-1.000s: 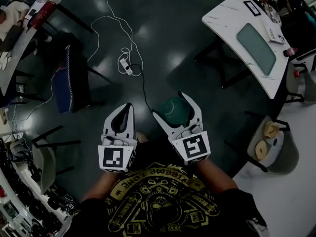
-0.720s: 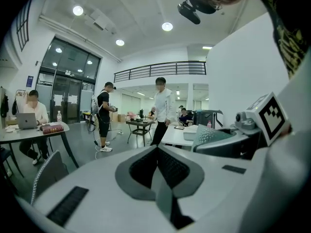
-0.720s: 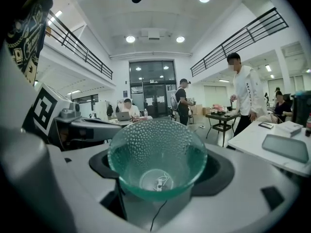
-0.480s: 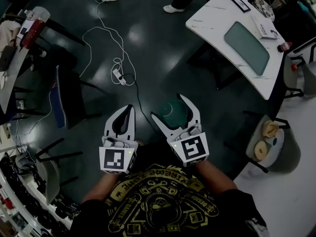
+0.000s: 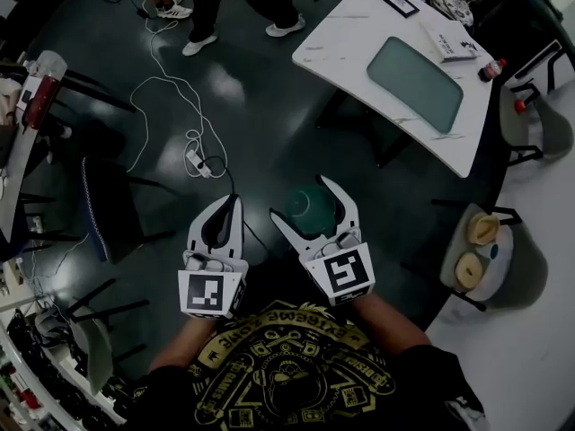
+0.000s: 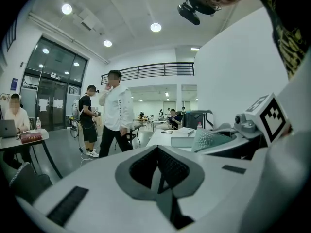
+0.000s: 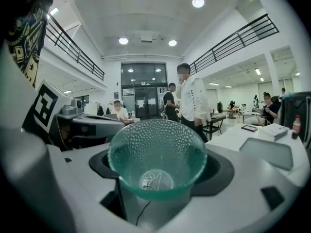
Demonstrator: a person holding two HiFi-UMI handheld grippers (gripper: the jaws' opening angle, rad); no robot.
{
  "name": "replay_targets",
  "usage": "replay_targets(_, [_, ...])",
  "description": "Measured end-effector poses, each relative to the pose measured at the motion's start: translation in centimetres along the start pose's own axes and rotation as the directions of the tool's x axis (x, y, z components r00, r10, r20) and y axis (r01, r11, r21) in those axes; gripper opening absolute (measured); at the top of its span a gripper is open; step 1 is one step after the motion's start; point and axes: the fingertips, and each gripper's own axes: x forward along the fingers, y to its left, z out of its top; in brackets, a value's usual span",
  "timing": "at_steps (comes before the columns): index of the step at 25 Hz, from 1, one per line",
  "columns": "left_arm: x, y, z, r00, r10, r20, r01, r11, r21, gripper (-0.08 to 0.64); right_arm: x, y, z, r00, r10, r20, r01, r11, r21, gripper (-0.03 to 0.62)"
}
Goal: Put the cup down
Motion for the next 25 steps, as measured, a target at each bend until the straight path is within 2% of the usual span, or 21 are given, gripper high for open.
replay_targets(12, [2.9, -4.8, 0.4, 0.998, -0.07, -0.004, 0.07, 0.997, 0.021, 0.011, -3.1, -4.3, -0.3, 0.998, -0.056, 0.012, 0.056, 0.998, 0.026, 0.399])
replay_targets(25, [6.1, -7.7, 0.3, 0.984, -0.181, -0.003, 0.181, 0.983, 0.034, 0.011, -4.6, -7.8, -1.4, 0.986, -0.166, 0.0, 0.166, 0.985, 0.058, 0.399])
